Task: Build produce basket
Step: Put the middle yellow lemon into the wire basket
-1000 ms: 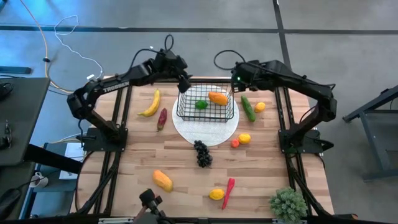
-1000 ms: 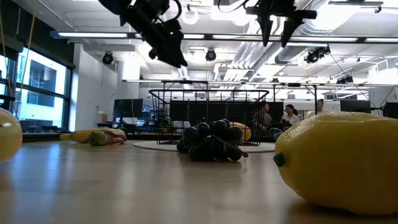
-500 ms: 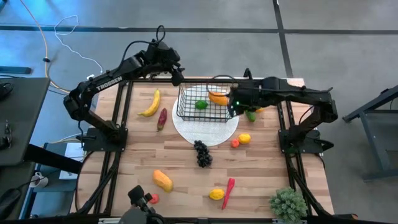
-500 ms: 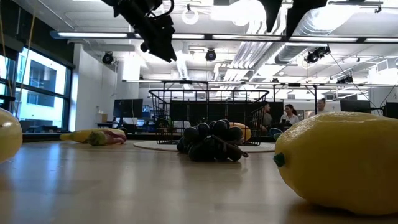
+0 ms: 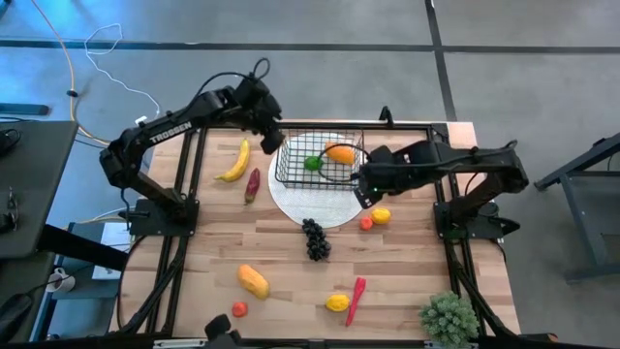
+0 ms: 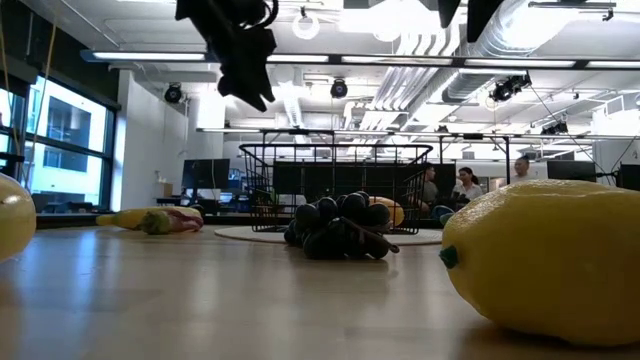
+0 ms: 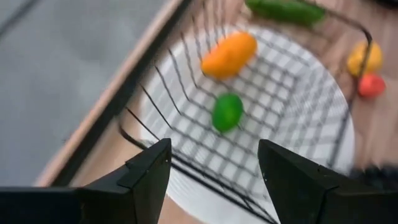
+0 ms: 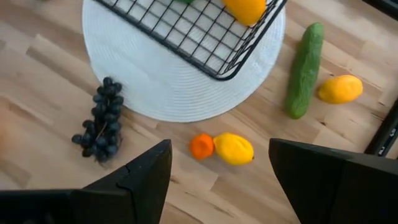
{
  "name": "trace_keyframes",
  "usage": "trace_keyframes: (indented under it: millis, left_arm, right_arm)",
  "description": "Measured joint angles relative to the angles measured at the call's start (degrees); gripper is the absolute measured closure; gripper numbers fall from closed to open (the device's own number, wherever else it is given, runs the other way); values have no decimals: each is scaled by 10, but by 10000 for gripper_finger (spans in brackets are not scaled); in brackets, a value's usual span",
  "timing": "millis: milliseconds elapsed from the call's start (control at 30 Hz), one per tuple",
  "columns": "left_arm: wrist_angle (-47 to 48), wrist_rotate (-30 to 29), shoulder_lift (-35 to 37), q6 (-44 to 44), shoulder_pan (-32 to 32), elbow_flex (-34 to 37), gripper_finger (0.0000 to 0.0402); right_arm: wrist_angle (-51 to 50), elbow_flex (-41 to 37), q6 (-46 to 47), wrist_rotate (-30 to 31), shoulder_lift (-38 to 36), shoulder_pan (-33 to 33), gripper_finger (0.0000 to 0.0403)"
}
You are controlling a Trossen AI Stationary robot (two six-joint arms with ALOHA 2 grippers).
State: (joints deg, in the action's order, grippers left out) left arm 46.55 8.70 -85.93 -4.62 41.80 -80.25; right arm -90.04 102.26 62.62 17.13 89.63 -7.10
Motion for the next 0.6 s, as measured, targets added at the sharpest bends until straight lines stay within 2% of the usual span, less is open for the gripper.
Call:
trace_keyframes:
  millis: [100,233,600]
  left_arm:
    - [45,-3,6,1,-17,0,174]
    - [84,-6,18,19,-46,0,174]
    - [143,-5,54,77,-128,0,174]
  right_arm:
    - [0,-1,-6,6,0,-17,153]
    - [0,-44,-11,2,0,-35,153]
    - [3,-133,-54,-28,-1,-68,153]
